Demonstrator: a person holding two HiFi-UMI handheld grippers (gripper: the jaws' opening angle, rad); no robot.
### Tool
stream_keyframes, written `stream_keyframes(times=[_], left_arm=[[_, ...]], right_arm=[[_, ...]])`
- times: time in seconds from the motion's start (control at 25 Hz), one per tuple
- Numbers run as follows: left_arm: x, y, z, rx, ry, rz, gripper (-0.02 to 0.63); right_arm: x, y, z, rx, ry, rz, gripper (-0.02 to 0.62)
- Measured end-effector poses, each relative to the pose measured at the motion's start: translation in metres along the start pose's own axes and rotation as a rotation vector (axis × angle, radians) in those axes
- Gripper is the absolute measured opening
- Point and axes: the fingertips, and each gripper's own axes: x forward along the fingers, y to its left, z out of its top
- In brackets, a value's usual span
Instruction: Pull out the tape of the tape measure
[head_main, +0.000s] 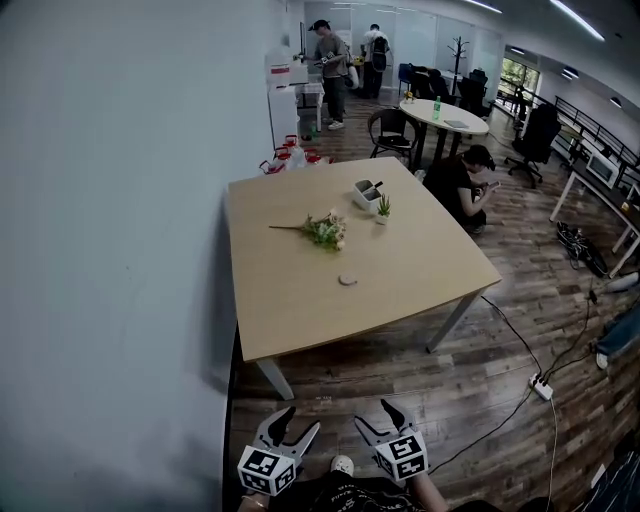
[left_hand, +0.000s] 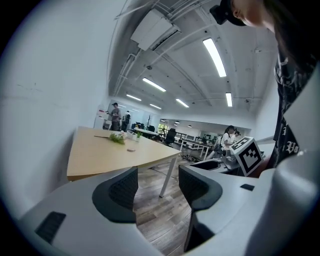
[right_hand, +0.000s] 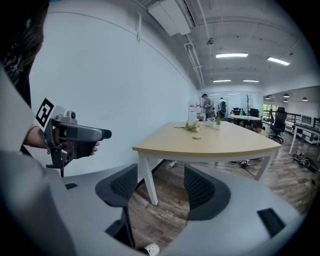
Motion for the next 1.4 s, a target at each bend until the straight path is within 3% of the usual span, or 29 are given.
stream_keyframes(times=[0.48,0.72,0.96,1.4], left_arm=[[0.045,-0.009,0.001,-0.028,0.038,0.016,0.247],[0.072,0.008,0.003,-0.038,0.047,-0.001,0.247],[0.113,0.048,0.018,-0.04,0.038,-0.031,0.247],[0.195,0.157,0.072,-0.059,0.013,-0.063,0.247]], right_arm=[[0.012,-0.033,0.002,-0.001,0.015,0.057,0.296],[0.027,-0.049,0.006,0.02,0.022,0.02,0.296],[0.065,-0.069,0.015,0.039,0.035,-0.01,0.296],[0.165,-0.113,0.077,0.052,0.033,-0.082,0.296]])
